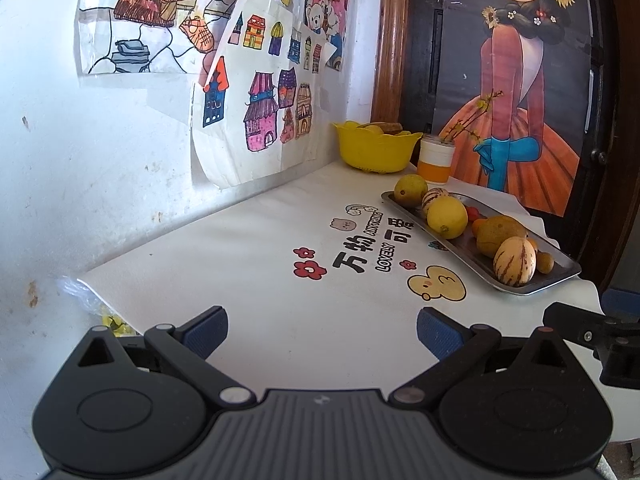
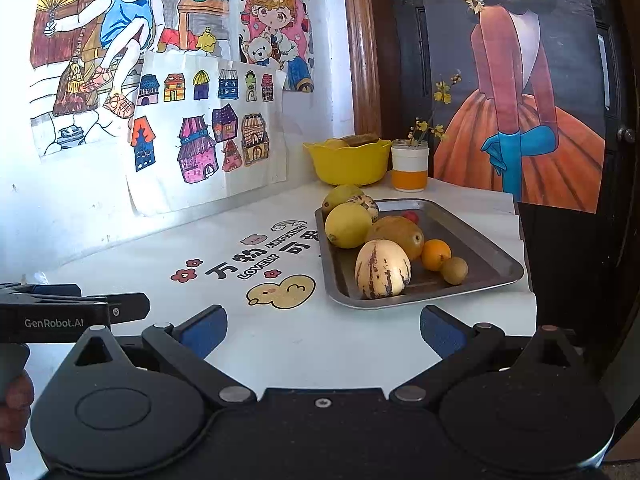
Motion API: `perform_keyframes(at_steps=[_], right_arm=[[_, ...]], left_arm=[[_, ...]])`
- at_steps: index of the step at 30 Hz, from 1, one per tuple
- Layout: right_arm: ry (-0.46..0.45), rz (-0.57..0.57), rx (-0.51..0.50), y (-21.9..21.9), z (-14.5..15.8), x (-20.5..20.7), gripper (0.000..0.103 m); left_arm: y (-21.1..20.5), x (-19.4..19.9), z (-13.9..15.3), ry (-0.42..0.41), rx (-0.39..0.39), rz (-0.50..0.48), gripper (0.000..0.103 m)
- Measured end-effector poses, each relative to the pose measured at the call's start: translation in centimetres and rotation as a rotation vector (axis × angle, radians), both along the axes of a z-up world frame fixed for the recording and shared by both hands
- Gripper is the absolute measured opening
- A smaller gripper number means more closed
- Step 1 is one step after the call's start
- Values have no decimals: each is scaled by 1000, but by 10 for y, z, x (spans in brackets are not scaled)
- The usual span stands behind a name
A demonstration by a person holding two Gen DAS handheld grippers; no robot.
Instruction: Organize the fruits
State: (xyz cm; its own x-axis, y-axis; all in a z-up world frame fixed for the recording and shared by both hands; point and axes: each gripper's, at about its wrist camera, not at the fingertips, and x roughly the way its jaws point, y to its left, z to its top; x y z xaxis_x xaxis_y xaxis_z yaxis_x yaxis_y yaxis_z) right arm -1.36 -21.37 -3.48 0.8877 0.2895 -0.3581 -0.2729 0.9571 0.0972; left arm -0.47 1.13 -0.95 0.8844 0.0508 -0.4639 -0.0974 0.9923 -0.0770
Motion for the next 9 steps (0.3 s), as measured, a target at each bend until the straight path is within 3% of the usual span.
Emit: perform_keyframes(at_steps=[9], right_arm=[[-1,-1,0,1,0,0,102]], left_arm=[[-1,-1,0,-3,5,-5,102]])
